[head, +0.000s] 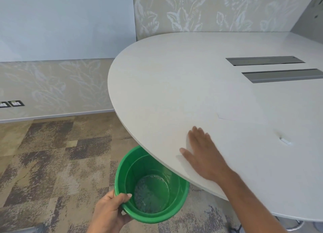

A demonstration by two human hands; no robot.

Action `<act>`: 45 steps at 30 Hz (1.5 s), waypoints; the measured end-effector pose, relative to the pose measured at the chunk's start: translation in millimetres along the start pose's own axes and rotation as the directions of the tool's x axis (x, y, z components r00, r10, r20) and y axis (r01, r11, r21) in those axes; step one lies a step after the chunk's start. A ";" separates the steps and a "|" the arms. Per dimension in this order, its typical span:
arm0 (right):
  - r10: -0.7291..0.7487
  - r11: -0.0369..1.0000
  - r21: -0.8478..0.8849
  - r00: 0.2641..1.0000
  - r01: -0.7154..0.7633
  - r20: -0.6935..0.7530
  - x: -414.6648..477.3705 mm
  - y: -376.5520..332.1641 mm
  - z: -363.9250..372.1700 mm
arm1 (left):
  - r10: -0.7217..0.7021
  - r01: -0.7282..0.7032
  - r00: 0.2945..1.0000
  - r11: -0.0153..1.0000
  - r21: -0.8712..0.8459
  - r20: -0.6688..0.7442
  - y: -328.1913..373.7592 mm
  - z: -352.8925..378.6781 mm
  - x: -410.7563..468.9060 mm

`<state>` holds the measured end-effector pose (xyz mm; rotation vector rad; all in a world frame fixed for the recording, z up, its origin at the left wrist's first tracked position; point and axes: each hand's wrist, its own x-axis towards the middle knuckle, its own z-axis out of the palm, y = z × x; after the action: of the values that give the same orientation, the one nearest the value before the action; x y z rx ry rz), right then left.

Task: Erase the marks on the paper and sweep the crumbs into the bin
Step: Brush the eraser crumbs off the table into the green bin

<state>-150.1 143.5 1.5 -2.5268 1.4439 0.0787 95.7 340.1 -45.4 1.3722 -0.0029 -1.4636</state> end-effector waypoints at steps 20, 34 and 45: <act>-0.002 0.996 0.090 1.000 0.003 -0.007 -12.6 -19.4 3.6 | 0.043 -0.043 0.999 0.999 0.008 0.009 5.7 -17.1 0.7; -0.352 0.845 0.436 0.936 0.311 0.015 -34.4 -144.4 26.0 | 0.101 -0.101 0.994 0.995 0.010 -0.050 7.1 -52.9 7.8; 0.221 0.527 0.820 0.968 -0.223 0.121 -10.9 -179.1 133.0 | 0.058 -0.109 0.941 0.985 -0.136 -0.334 -13.0 -132.3 38.4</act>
<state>6.4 270.0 -95.3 -1.5389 1.3353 -0.4647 190.5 401.9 -124.9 1.4561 0.2574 -1.1257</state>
